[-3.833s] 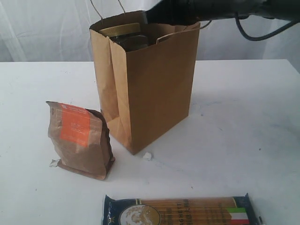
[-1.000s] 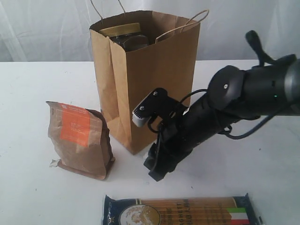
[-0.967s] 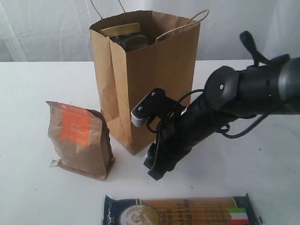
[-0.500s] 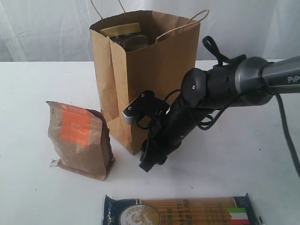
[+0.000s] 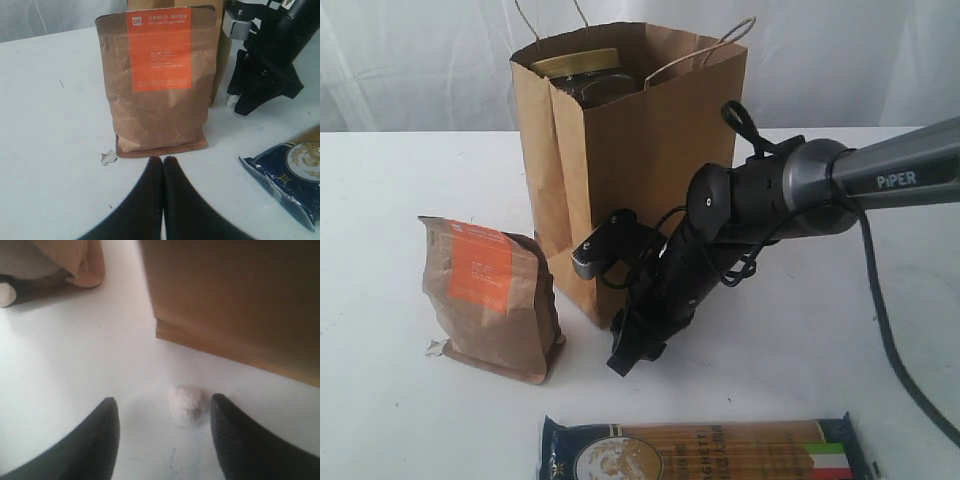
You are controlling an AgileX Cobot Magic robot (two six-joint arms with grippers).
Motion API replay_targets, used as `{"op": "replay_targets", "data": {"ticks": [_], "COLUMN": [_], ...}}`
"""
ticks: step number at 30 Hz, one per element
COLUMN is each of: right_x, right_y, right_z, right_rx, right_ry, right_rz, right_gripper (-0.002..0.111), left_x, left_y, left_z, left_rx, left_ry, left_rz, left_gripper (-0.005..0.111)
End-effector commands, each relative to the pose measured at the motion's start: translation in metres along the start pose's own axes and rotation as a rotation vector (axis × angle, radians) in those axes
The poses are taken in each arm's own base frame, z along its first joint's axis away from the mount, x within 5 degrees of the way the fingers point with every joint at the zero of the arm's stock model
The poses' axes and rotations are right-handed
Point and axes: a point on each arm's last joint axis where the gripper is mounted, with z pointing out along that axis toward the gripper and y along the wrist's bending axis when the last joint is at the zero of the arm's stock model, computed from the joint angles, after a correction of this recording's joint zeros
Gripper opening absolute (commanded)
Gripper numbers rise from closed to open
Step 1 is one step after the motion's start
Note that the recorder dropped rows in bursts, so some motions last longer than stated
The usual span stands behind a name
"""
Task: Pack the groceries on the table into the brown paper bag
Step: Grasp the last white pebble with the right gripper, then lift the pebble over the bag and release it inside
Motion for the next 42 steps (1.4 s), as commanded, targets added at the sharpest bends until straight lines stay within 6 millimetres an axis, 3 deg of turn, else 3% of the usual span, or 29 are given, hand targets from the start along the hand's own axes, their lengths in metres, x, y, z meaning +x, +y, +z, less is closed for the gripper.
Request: {"op": "replay_targets", "data": {"ticks": [1, 8, 16, 24, 33, 42], "right_x": [-0.003, -0.003, -0.004, 0.004, 0.019, 0.020], "right_y": [0.002, 0.002, 0.002, 0.014, 0.038, 0.062], "right_z": [0.008, 0.009, 0.006, -0.027, -0.101, -0.212], "right_rx": [0.001, 0.007, 0.004, 0.010, 0.067, 0.215], "right_ry": [0.003, 0.001, -0.001, -0.031, -0.166, -0.513], "right_rz": [-0.011, 0.005, 0.127, 0.132, 0.093, 0.015], "right_gripper": [0.048, 0.032, 0.000, 0.000, 0.000, 0.000], "left_x": [0.001, 0.001, 0.001, 0.001, 0.001, 0.001], "left_y": [0.000, 0.000, 0.000, 0.000, 0.000, 0.000], "left_z": [0.000, 0.000, 0.000, 0.000, 0.000, 0.000], "left_rx": [-0.003, -0.003, -0.003, -0.003, -0.003, -0.003], "left_ry": [-0.002, -0.002, -0.002, -0.002, -0.002, -0.002], "left_rz": [-0.006, -0.006, -0.006, -0.006, -0.006, -0.006], "left_gripper": [0.000, 0.000, 0.000, 0.000, 0.000, 0.000]}}
